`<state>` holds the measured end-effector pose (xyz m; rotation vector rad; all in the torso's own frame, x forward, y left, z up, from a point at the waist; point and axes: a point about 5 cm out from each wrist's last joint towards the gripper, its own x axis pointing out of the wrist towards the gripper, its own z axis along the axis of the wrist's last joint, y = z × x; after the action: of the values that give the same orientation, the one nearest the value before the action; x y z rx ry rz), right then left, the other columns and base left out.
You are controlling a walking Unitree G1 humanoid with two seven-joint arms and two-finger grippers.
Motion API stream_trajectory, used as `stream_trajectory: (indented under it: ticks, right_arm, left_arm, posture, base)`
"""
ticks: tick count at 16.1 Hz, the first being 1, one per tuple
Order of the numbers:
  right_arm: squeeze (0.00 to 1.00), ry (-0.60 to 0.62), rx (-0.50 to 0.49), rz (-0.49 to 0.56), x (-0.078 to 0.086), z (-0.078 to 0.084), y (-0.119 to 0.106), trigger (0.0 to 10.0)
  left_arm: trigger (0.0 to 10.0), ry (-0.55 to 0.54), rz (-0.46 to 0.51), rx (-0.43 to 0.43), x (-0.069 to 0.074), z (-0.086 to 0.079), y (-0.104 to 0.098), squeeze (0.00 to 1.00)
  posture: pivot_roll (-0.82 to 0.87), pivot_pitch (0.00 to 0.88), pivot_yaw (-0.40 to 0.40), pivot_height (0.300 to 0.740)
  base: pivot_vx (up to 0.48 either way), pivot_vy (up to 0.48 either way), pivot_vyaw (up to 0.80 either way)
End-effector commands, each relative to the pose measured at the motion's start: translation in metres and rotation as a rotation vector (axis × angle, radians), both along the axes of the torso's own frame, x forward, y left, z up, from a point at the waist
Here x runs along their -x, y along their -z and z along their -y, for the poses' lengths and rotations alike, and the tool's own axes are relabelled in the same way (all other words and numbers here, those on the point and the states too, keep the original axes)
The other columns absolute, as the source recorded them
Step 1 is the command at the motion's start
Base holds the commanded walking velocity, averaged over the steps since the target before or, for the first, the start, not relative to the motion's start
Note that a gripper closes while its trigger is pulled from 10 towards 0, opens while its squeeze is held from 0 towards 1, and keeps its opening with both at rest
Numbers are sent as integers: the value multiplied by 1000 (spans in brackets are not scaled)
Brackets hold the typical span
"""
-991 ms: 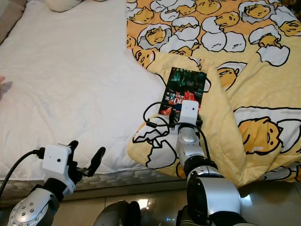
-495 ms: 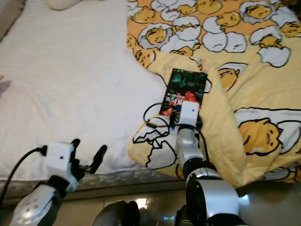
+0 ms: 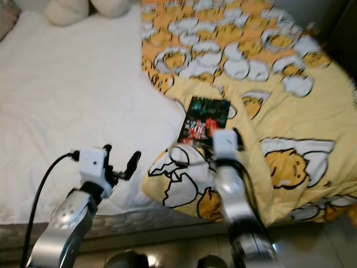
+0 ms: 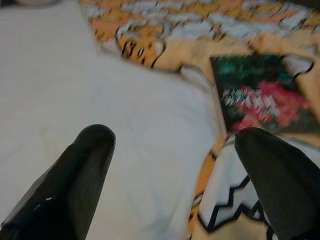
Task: Clean up the room
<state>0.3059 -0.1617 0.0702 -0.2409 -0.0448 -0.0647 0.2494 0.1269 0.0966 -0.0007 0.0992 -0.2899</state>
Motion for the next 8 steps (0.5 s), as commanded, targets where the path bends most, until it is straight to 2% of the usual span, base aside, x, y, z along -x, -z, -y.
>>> stream_trajectory:
  ticks: [1,2,4,6,8]
  right_arm:
    - [0,-31,36,57,11,3,-13,10000]
    - [0,-36,50,84,16,8,-19,10000]
    - [0,-40,52,105,16,16,-29,10000]
    - [0,-51,14,74,7,13,-29,10000]
    - [0,-70,19,60,1,6,-32,10000]
  left_arm:
    - [10000,-7,2,-14,-2,-1,6,0]
    - [10000,-7,3,-18,-4,-1,8,0]
    - [10000,-19,16,-19,-8,-3,9,0]
    - [10000,-16,42,-15,-17,-2,7,0]
    - [10000,7,57,1,-24,2,4,0]
  posture:
    - [-89,0,49,740]
    - [-94,0,48,740]
    - [-108,0,52,740]
    - [-121,0,63,740]
    - [-130,0,78,740]
  base:
    - [0,0,0]
    - [0,0,0]
    - [0,0,0]
    - [0,0,0]
    - [0,0,0]
